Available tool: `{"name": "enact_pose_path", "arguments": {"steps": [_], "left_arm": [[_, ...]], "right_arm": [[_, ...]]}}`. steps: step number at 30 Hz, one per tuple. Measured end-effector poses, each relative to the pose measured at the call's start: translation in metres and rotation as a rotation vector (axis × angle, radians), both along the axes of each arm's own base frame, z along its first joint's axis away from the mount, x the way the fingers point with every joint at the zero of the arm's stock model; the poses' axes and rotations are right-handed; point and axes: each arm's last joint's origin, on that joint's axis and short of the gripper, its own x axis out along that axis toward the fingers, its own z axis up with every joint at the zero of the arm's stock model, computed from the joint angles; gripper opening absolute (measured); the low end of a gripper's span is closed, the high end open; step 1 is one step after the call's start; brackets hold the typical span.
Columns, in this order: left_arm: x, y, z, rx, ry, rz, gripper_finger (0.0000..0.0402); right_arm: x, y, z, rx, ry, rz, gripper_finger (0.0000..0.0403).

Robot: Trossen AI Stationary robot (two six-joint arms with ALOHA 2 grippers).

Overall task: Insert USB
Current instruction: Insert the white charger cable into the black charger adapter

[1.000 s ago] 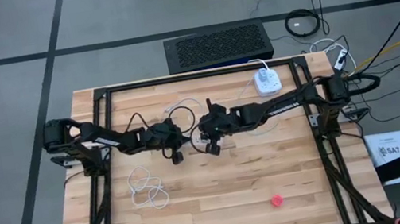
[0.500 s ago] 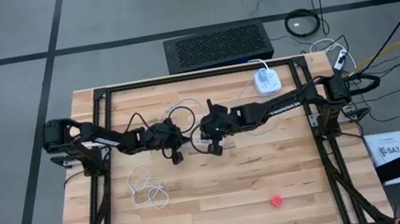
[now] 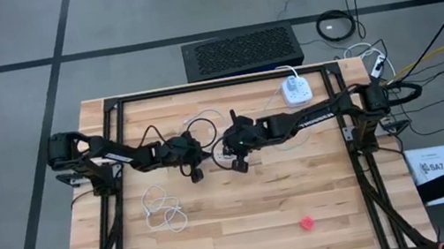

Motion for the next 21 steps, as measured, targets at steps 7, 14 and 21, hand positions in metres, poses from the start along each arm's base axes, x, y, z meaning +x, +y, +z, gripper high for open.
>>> {"name": "enact_pose_path", "arguments": {"steps": [7,14,21], "left_arm": [[0.000,0.000,0.000,0.000,0.000,0.000,0.0001],[0.000,0.000,0.000,0.000,0.000,0.000,0.0001],[0.000,0.000,0.000,0.000,0.000,0.000,0.0001]], "right_arm": [[0.003,-0.004,0.007,0.011,0.006,0.023,0.0002],[0.003,-0.008,0.012,0.010,0.055,0.026,0.0002],[0.004,-0.008,0.018,0.016,0.056,0.040,0.0002]]}}
